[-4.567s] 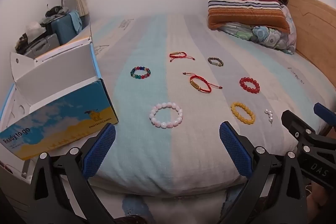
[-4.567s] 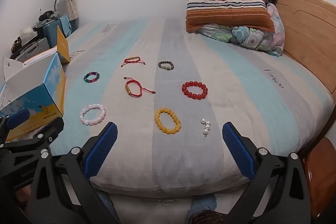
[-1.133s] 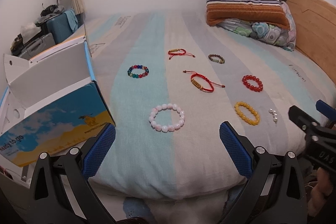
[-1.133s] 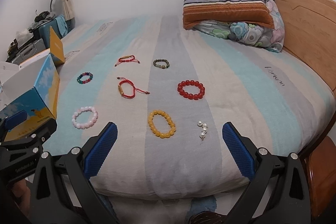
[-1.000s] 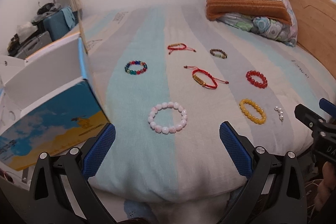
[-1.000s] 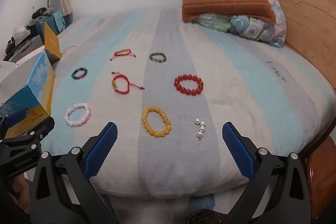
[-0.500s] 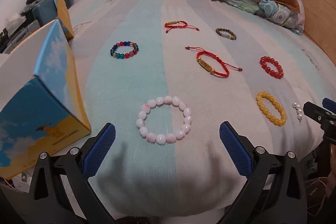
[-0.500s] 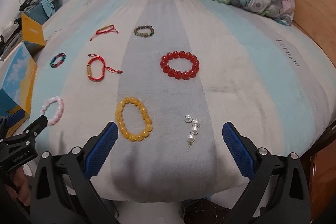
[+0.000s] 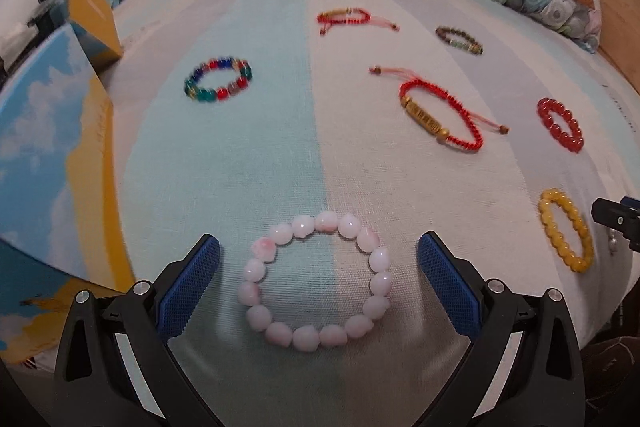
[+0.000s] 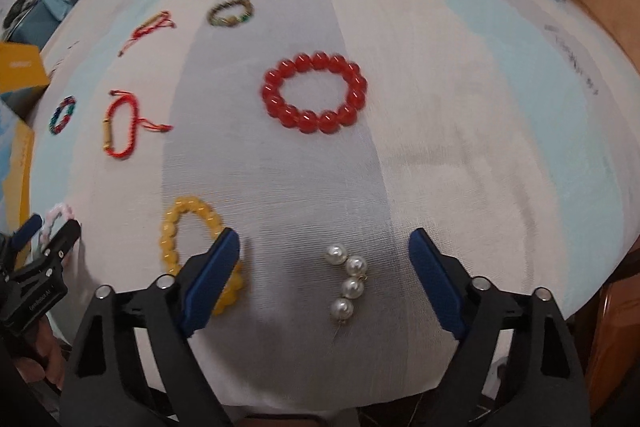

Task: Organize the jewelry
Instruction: 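Grasp the white-pink bracelet with the left tool while the right tool grasps the pearls, then carry the white-pink bracelet and pearls with both tools over the white box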

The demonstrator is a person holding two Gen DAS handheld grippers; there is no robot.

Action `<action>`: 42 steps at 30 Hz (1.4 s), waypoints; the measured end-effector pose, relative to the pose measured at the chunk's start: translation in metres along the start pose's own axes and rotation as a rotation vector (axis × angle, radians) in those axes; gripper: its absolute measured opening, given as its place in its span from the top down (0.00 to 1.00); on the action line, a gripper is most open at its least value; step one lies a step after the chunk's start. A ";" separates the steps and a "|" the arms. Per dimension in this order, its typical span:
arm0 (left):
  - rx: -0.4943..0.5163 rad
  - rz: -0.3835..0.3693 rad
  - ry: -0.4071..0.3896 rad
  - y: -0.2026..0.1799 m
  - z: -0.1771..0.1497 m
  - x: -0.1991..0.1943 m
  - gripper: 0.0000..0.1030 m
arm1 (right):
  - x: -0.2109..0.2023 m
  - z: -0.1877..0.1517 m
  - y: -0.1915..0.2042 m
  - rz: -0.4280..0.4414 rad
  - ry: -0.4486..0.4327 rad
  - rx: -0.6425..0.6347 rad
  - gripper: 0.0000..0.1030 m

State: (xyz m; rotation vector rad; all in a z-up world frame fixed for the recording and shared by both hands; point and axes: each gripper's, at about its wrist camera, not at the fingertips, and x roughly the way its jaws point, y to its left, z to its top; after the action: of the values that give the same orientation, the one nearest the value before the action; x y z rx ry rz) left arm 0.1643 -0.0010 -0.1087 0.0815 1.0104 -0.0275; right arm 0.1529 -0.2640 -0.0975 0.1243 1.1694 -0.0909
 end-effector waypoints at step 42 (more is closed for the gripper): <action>0.007 -0.129 -0.007 -0.003 0.000 -0.039 0.89 | -0.031 -0.005 -0.010 0.014 -0.102 0.048 0.88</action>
State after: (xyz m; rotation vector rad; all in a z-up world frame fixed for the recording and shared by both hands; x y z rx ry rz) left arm 0.1433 -0.0049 -0.0760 0.0232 1.0076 -0.1489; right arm 0.1348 -0.2724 -0.0716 0.1686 1.0649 -0.1117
